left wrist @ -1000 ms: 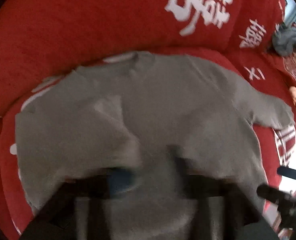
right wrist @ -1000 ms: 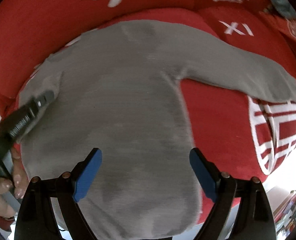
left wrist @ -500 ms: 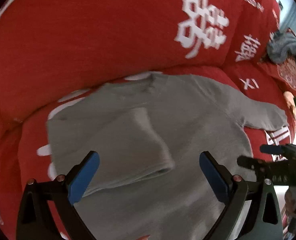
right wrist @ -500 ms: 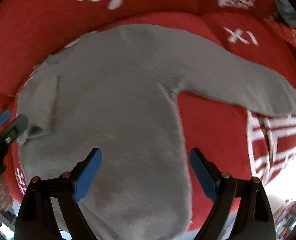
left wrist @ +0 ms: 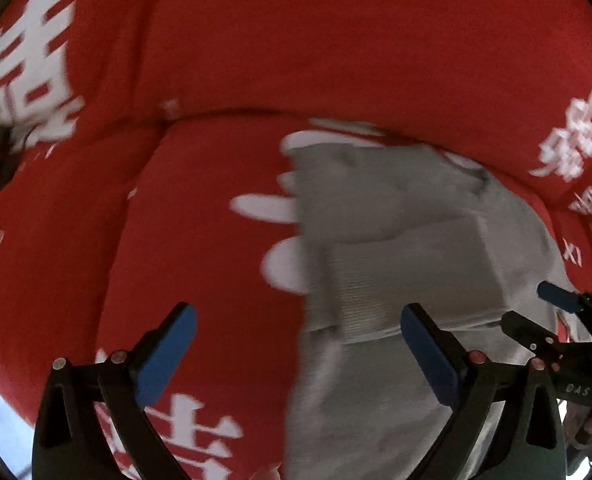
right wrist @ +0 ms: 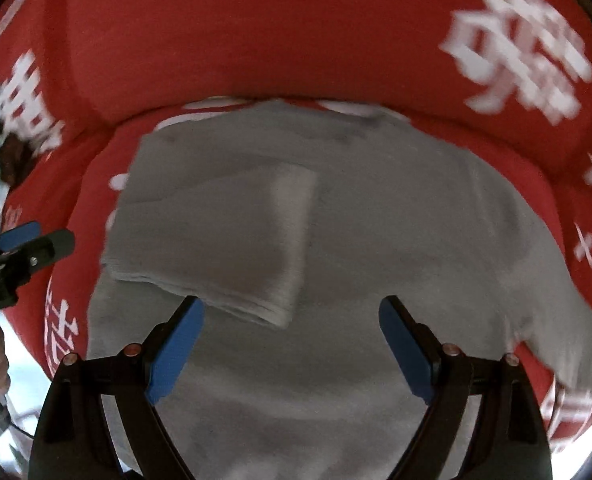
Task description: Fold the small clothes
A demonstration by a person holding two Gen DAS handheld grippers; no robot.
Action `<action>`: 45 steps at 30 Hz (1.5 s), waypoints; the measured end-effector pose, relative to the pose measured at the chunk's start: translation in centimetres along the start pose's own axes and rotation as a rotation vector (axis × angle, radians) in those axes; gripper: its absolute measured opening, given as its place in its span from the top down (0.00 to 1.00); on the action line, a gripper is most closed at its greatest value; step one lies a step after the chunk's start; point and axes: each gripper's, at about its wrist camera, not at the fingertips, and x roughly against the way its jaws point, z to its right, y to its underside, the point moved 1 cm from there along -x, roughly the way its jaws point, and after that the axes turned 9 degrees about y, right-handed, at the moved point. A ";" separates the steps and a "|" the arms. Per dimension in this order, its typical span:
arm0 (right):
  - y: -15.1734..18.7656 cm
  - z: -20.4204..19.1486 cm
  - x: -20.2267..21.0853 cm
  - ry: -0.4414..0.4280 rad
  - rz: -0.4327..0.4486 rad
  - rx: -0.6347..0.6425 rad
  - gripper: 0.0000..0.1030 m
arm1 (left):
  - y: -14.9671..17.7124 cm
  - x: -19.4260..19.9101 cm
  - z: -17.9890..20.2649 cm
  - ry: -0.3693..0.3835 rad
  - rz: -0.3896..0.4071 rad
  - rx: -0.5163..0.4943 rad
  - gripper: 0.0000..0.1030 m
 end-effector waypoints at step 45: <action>5.1 17.9 -3.9 -0.147 -0.060 -0.873 0.96 | 1.3 -0.8 -1.4 -0.086 -0.136 -0.040 0.01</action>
